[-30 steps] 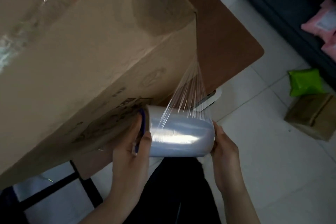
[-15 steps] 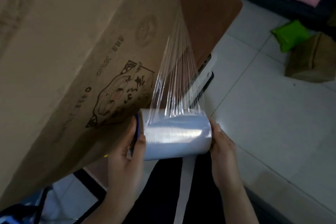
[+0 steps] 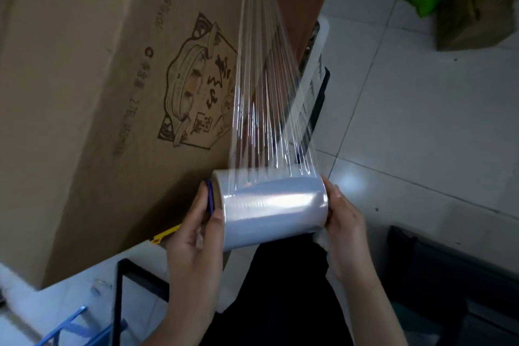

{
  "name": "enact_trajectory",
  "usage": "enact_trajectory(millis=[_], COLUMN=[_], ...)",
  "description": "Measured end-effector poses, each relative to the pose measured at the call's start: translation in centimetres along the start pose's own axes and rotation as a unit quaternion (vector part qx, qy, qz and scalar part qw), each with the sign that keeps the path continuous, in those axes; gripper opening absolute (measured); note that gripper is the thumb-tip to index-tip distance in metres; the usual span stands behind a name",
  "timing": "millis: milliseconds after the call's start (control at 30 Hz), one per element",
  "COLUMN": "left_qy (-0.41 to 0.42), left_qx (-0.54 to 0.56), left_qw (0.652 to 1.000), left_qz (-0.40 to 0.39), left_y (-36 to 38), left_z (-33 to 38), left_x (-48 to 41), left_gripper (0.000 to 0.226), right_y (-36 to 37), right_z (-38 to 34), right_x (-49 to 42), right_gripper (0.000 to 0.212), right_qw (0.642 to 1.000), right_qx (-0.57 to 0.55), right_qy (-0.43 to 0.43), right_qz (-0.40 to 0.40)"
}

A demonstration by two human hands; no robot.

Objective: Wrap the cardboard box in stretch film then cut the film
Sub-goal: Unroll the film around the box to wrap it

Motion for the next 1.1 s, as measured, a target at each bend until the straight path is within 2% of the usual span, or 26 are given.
enact_trajectory(millis=[133,333,433,700,900,1000,1100], left_qy=[0.031,0.077,0.094,0.079,0.076,0.083,0.089], left_qx=[-0.032,-0.049,-0.058,-0.04,-0.105,-0.124,-0.124], left_qw=[0.999,0.994,0.99,0.991,0.981,0.976,0.973], left_qz=[-0.017,-0.06,-0.083,-0.105,-0.141,-0.16,-0.175], left_y=[-2.2,-6.0,-7.8,-13.0,-16.7,-18.3,-19.8], left_z=[-1.4,-4.1,-5.1,-7.4,-7.6,-8.1,-8.3], left_x=[0.7,0.7,0.6,1.4,1.4,0.2,-1.9], left_gripper=[0.039,0.043,0.037,0.034,0.062,0.066,0.069], right_y=[-0.7,-0.5,0.1,1.8,3.7,5.0,7.0], right_z=[2.5,6.8,8.7,13.9,17.3,19.2,21.1], right_x=[2.6,6.5,8.1,12.0,14.8,15.6,16.0], right_gripper=[0.047,0.035,0.034,0.035,0.034,0.041,0.039], right_qw=[0.999,0.997,0.997,0.996,0.994,0.994,0.992], right_qx=[-0.011,-0.042,-0.042,-0.059,-0.076,-0.07,-0.07], right_qy=[-0.008,-0.039,-0.052,-0.06,-0.053,-0.05,-0.06], right_qz=[0.034,0.046,0.041,0.037,0.05,0.067,0.084])
Point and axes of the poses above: each hand's wrist, its own x-axis away from the middle knuckle, its own y-axis out of the palm, z = x × y, the point moved 6 cm from there along -x, towards the middle knuckle, and after that the axes turned 3 degrees about z, right-handed, at the moved point
